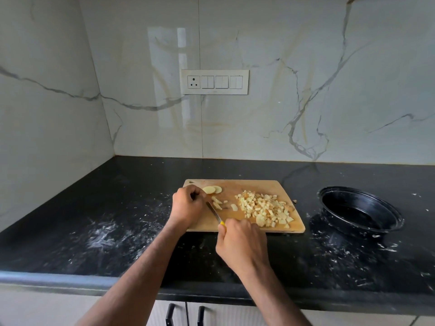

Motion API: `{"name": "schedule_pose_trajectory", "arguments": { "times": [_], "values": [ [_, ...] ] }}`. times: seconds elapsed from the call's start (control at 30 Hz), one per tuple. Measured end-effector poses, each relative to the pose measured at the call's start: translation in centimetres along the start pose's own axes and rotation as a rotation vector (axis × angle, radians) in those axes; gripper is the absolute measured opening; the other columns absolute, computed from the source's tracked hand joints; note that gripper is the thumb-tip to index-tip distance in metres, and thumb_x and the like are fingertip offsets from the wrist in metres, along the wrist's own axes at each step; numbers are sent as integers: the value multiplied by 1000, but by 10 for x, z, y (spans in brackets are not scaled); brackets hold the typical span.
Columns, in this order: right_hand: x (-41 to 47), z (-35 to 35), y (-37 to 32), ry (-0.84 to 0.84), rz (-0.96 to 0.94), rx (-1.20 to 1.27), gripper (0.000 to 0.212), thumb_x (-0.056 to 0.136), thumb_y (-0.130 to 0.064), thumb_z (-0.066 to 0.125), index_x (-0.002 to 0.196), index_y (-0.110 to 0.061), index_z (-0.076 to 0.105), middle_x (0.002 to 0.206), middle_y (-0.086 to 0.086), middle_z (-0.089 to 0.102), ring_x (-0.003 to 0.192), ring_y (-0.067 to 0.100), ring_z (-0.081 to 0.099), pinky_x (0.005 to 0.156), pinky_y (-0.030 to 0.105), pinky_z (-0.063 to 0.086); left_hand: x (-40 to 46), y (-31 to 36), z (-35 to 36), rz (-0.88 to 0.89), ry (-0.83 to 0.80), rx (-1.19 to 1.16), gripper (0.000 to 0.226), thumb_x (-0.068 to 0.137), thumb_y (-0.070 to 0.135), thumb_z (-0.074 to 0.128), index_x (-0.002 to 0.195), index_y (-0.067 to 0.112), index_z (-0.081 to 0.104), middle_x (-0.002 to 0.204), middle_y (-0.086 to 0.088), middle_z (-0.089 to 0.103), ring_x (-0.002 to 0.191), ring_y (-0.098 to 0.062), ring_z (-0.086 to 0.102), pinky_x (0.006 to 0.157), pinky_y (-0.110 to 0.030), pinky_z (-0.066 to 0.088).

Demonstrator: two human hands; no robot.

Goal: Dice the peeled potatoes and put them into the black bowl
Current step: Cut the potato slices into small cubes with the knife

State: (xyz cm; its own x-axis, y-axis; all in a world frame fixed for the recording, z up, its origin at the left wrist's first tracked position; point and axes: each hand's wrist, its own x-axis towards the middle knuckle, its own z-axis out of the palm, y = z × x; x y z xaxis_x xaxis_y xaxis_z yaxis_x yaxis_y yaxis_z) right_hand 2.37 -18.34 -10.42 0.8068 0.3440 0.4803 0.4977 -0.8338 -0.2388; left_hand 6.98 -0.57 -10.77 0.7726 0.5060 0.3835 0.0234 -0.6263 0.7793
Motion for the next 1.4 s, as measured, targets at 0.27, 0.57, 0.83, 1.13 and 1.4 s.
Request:
{"name": "schedule_pose_trajectory", "arguments": {
  "times": [0.27,0.57,0.83,1.13,1.4],
  "values": [
    [8,-6,13,39,220,-23,31,101,-41,46,94,-20,67,74,-5,62,63,15,56,51,23,37,1,-1,3,2,-20,-7,10,91,14,68,84,15,74,80,9,69,79,-9,65,75,-24,52],
    [21,0,4,-32,142,-50,28,102,-38,47,95,-19,66,65,-11,50,55,8,49,47,21,32,0,-1,1,7,-2,9,14,90,10,66,81,17,72,76,12,68,71,-3,61,59,-6,39],
    [17,-3,11,-20,185,-91,32,102,-41,45,95,-19,67,72,-4,57,65,16,51,56,28,39,1,-2,4,16,-15,42,11,92,13,65,84,15,73,79,9,68,72,-4,61,58,-5,41],
    [16,-3,17,7,196,-62,32,100,-43,47,93,-19,67,76,-3,65,66,17,57,57,28,44,1,-3,4,55,4,29,16,88,4,68,88,18,75,79,13,65,73,0,60,63,-1,42],
    [15,-3,16,42,188,-67,34,101,-44,46,92,-20,68,77,-2,67,64,16,54,55,27,38,26,-1,5,46,-50,133,23,89,8,70,111,15,74,106,-1,71,83,-5,60,71,-2,42]
  ]
}}
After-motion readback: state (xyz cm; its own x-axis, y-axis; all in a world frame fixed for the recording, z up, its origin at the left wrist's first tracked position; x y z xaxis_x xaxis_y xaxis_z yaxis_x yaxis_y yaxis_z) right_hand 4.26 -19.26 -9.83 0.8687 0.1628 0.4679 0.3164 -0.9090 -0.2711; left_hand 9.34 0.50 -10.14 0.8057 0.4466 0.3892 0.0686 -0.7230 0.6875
